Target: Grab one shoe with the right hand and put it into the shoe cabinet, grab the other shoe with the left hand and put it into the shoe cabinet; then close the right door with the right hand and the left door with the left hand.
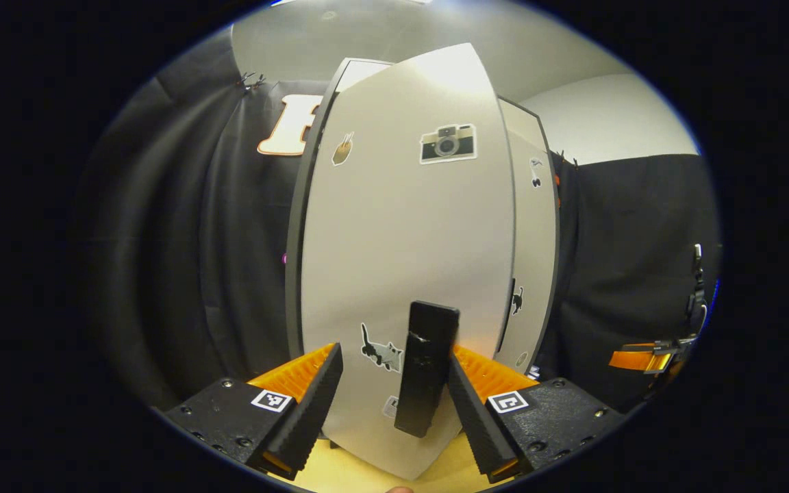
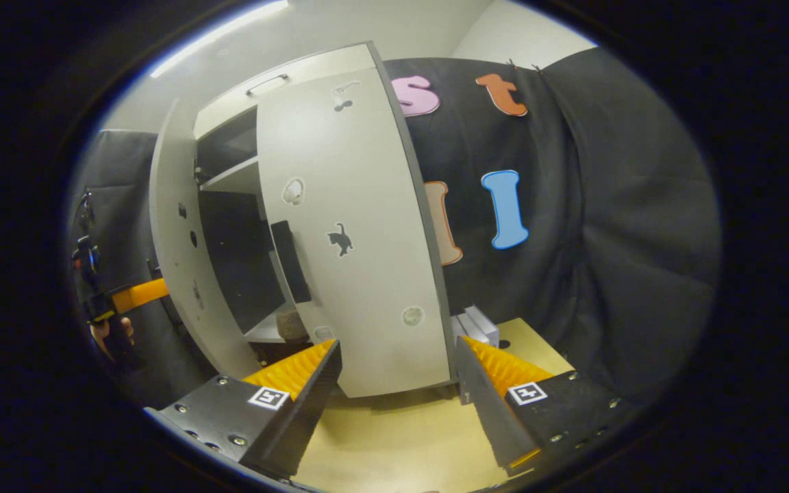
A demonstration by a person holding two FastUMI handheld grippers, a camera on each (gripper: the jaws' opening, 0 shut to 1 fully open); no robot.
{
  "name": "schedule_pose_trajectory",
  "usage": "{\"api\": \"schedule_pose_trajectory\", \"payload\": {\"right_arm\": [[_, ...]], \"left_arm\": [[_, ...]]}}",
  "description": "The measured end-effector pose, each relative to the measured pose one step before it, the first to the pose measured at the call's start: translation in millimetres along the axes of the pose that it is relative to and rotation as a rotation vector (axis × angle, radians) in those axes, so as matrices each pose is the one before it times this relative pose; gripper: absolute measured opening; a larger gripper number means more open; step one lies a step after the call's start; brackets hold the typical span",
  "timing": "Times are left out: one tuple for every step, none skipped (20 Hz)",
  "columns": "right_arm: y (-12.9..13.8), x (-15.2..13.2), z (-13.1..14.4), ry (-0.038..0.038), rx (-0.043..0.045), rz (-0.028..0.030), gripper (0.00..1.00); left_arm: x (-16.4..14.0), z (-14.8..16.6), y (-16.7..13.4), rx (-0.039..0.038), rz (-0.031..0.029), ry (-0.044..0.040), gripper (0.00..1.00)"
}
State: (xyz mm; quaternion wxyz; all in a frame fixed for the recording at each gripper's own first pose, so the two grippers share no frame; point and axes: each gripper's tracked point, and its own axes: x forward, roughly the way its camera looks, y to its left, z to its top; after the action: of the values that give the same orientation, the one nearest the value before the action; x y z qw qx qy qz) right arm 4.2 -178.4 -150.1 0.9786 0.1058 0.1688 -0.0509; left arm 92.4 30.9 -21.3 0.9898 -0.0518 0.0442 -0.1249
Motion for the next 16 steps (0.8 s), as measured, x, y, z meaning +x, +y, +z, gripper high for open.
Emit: {"api": "schedule_pose_trajectory", "payload": {"right_arm": [[-6.43, -3.04, 0.24, -0.00123, 0.00001, -0.0151, 1.0], [-6.33, -3.2, 0.9, -0.0034, 0.00237, -0.0142, 0.96], [-5.84, -3.48, 1.54, -0.00511, 0.00466, -0.01364, 1.0], [-5.18, -3.29, 1.15, -0.00409, 0.00567, -0.01262, 1.0], [-6.18, -2.79, 0.9, -0.00344, 0.00414, -0.01241, 1.0], [-6.59, -3.28, 0.69, -0.00326, 0.00223, -0.01485, 1.0], [-5.86, -2.83, 0.14, -0.00267, 0.00145, -0.01247, 1.0], [-5.92, -3.14, -0.96, -0.00298, 0.00128, -0.01284, 1.0], [-6.27, -2.35, 0.13, -0.00103, 0.00022, -0.01266, 1.0], [-6.63, -2.23, 1.35, -0.00166, 0.00034, -0.01434, 1.0], [-6.15, -1.92, 1.71, -0.00369, 0.00203, -0.01426, 1.0], [-5.46, -2.99, 1.61, -0.00467, 0.00427, -0.01279, 1.0], [-6.78, -1.89, 1.43, -0.00436, 0.00596, -0.01144, 1.0], [-5.77, -2.47, 0.75, -0.00324, 0.00583, -0.01112, 1.0], [-6.0, -2.39, 1.08, -0.00434, 0.00351, -0.01118, 1.0], [-5.11, -2.87, 2.17, -0.00499, 0.00162, -0.01116, 1.0]], "left_arm": [[5.54, 0.49, -1.14, -0.00761, -0.00236, -0.00133, 0.89], [5.73, -0.55, -4.43, -0.0054, -0.01241, 0.00336, 0.94], [2.71, 0.59, -2.84, 0.00276, -0.0065, -0.00178, 0.93], [1.81, -2.18, -5.55, 0.01144, -0.00457, -0.00016, 0.93], [3.36, 0.1, -2.78, 0.01688, -0.00297, -0.00278, 0.92], [4.27, 0.29, -1.56, 0.01441, -0.00157, -0.00044, 0.94], [3.89, 0.0, -2.32, 0.01238, -0.00216, 0.00035, 0.93], [4.04, 0.38, -2.98, 0.0077, -0.0031, -0.00118, 0.93], [4.94, 0.33, -2.1, -0.00095, -0.00325, 0.00127, 0.93], [5.1, -1.05, -1.25, -0.00612, -0.00461, 0.00309, 0.93], [4.72, -0.19, 0.08, -0.00588, 0.00289, 0.0029, 0.93], [4.88, -1.04, -1.56, -0.0059, -0.00817, 0.0028, 0.94], [5.5, -1.88, -3.42, -0.01301, -0.01626, 0.0024, 0.96], [5.3, -1.24, -3.01, -0.01509, -0.01639, 0.00054, 0.99], [5.87, -0.78, -2.72, -0.00997, -0.01539, 0.00286, 1.0], [4.84, -0.21, -1.33, -0.01018, -0.00913, -0.00027, 1.0]]}}
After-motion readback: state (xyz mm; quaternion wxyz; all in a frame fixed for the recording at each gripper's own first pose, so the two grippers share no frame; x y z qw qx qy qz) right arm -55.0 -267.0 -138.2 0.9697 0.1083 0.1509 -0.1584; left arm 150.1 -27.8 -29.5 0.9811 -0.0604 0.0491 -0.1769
